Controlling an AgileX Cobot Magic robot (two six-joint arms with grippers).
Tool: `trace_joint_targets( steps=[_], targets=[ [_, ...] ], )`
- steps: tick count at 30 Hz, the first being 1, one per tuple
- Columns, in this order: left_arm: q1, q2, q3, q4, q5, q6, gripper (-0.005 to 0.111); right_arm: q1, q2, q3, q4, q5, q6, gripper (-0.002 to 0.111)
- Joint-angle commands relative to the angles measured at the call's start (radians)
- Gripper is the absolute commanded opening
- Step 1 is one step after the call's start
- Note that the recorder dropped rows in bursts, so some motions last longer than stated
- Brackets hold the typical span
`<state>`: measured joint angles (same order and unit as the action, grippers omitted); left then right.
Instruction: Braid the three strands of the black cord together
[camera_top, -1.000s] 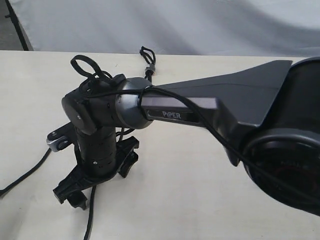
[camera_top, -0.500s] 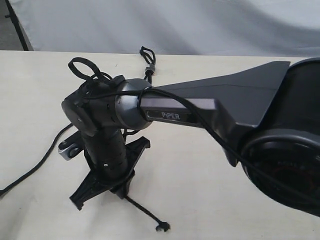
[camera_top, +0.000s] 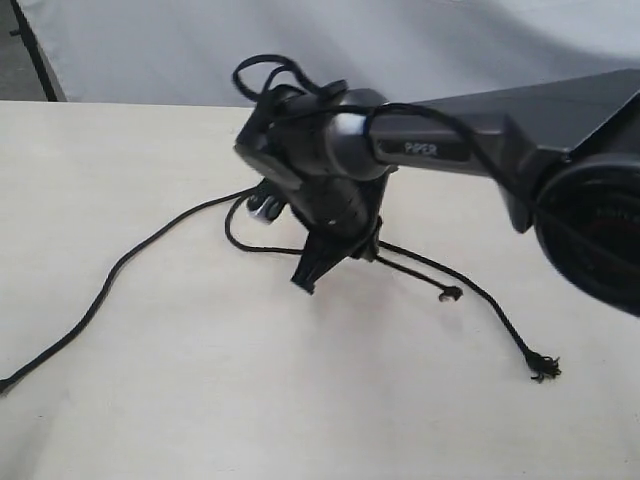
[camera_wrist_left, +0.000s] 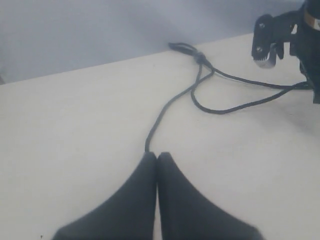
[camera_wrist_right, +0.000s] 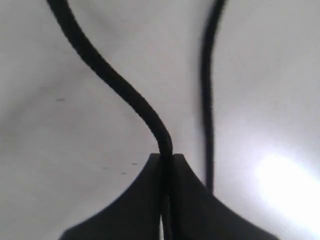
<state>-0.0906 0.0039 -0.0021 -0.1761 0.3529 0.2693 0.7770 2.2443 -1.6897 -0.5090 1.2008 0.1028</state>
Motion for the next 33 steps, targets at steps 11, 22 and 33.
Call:
trace_joint_targets(
  steps=[11,22,33],
  targets=[
    [0.002,-0.004,0.002,0.0,-0.011,0.0,0.001,-0.298,0.036,0.0,0.058,-0.105,-0.103,0.0],
    [0.002,-0.004,0.002,0.0,-0.011,0.0,0.001,-0.293,0.098,0.0,0.289,0.018,-0.203,0.0],
    [0.002,-0.004,0.002,0.0,-0.011,0.0,0.001,-0.018,-0.026,0.003,0.715,0.02,-0.493,0.0]
  ],
)
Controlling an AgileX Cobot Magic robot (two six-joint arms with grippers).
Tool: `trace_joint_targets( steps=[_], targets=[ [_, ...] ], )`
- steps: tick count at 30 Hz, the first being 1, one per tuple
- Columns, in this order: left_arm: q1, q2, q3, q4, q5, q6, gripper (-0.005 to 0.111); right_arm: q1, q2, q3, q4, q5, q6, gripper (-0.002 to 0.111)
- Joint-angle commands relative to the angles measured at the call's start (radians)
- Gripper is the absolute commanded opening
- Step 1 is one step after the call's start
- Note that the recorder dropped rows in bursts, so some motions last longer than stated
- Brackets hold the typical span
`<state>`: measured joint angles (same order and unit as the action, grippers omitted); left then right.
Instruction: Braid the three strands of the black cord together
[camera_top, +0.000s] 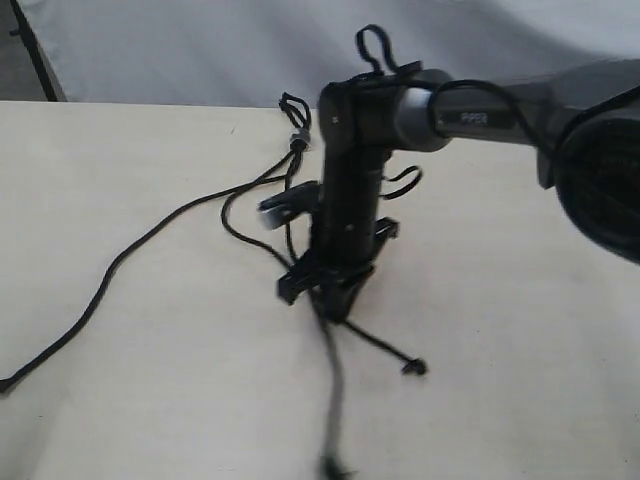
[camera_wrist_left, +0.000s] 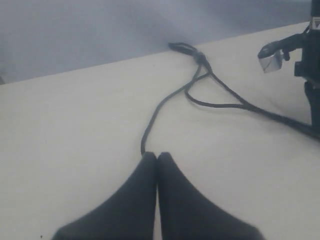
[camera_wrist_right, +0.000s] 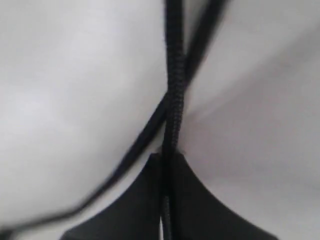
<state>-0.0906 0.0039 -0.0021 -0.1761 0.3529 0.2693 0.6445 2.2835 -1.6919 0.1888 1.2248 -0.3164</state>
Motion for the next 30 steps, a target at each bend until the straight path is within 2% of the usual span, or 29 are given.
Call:
trace_joint_targets(
  steps=[1,5,8,18,22,30],
  targets=[
    [0.002,-0.004,0.002,0.0,-0.011,0.0,0.001,0.141,-0.086,0.006,-0.042,-0.004,-0.07,0.0],
    [0.002,-0.004,0.002,0.0,-0.011,0.0,0.001,0.161,-0.151,0.006,-0.252,-0.004,0.041,0.0],
    [0.002,-0.004,0.002,0.0,-0.011,0.0,0.001,0.12,-0.177,0.006,-0.293,-0.005,0.082,0.0],
    [0.002,-0.004,0.002,0.0,-0.011,0.0,0.001,-0.169,-0.181,0.008,-0.231,-0.004,0.126,0.0],
    [0.002,-0.004,0.002,0.0,-0.011,0.0,0.001,-0.261,-0.181,0.008,-0.147,-0.004,0.138,0.0],
    [0.002,-0.004,0.002,-0.014,-0.011,0.0,0.001,-0.304,-0.185,0.008,-0.104,-0.004,0.138,0.0]
  ],
)
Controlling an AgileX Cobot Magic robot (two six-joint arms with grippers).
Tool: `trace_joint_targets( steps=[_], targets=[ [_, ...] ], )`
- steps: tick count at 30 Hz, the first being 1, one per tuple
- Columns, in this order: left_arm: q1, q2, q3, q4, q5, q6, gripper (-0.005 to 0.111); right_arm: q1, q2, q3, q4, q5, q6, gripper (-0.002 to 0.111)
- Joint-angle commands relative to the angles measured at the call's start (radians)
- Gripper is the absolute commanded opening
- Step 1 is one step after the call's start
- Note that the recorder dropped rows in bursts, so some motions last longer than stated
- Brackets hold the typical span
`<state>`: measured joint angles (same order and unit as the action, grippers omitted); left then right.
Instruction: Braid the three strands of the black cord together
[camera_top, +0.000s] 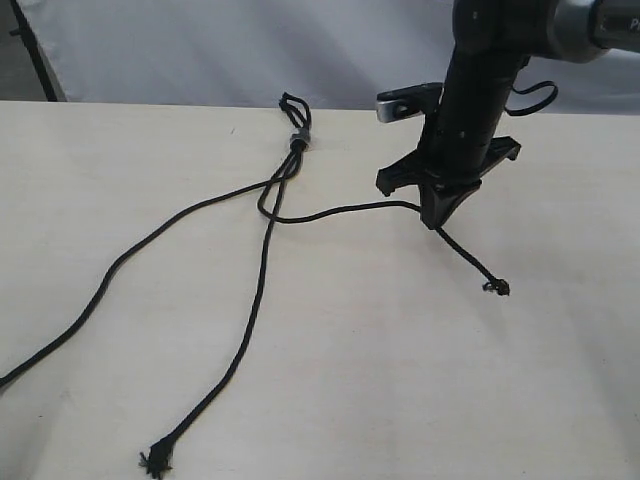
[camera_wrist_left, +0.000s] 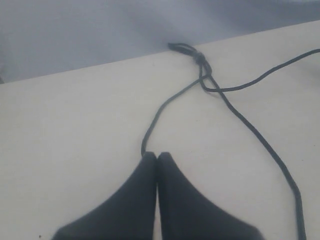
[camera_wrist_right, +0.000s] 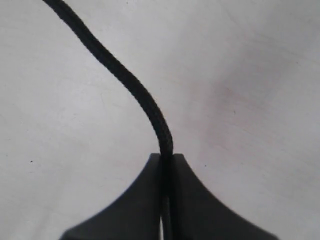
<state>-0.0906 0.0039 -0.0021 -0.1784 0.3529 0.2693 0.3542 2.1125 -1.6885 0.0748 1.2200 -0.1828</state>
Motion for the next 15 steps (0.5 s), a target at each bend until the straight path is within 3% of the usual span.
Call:
trace_joint_targets(
  steps=[1,10,15],
  targets=[
    [0.002,-0.004,0.002,-0.012,-0.011,0.0,0.001,-0.016,-0.017,0.002,0.01,0.001,0.006,0.0],
    [0.002,-0.004,0.002,-0.012,-0.011,0.0,0.001,-0.134,-0.084,0.002,0.08,-0.125,0.114,0.0],
    [0.002,-0.004,0.002,-0.012,-0.011,0.0,0.001,-0.196,-0.084,0.004,0.084,-0.074,0.191,0.0]
  ],
)
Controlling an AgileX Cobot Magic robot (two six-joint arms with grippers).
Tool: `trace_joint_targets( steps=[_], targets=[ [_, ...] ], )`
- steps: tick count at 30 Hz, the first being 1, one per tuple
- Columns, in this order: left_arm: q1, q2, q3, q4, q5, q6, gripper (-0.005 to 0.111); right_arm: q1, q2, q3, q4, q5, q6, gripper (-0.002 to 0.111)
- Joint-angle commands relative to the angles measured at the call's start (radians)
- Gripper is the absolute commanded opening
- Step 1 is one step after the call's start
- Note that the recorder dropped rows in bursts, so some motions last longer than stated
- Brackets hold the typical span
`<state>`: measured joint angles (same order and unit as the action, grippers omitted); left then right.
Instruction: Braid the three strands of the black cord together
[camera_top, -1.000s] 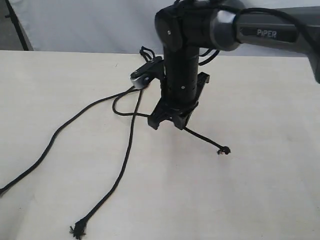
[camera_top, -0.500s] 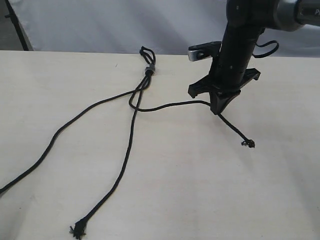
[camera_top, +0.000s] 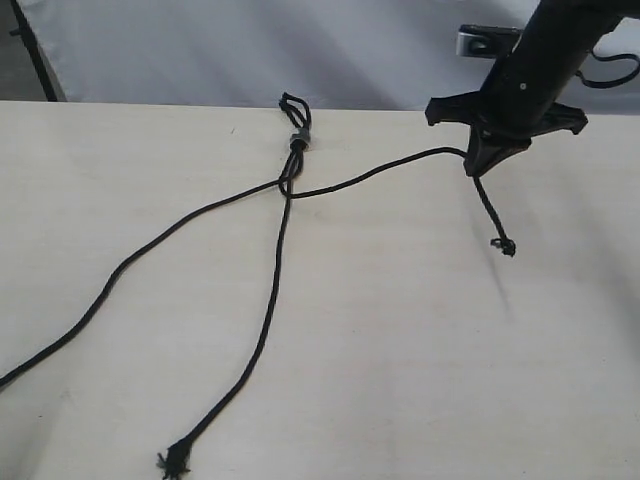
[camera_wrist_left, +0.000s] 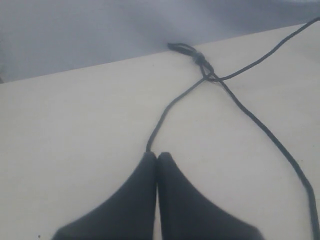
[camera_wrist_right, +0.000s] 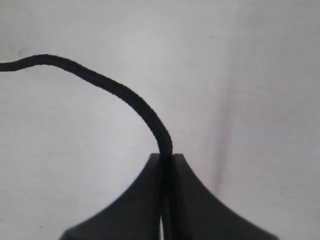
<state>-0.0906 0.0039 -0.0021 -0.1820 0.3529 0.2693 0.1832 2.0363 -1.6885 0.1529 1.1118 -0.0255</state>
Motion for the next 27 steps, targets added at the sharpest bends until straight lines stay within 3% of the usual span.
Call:
trace_joint_targets(
  steps=[1,9,13,27],
  targets=[
    [0.002,-0.004,0.002,-0.008,-0.011,0.0,0.001,-0.028,-0.008,0.004,0.002,0.05,0.033,0.0],
    [0.002,-0.004,0.002,-0.008,-0.011,0.0,0.001,-0.03,-0.008,0.174,-0.143,0.028,0.055,0.0],
    [0.002,-0.004,0.002,-0.008,-0.011,0.0,0.001,-0.03,-0.008,0.284,-0.143,-0.111,0.055,0.0],
    [0.002,-0.004,0.002,-0.008,-0.011,0.0,0.001,-0.03,0.057,0.321,-0.3,-0.108,0.224,0.0]
  ],
)
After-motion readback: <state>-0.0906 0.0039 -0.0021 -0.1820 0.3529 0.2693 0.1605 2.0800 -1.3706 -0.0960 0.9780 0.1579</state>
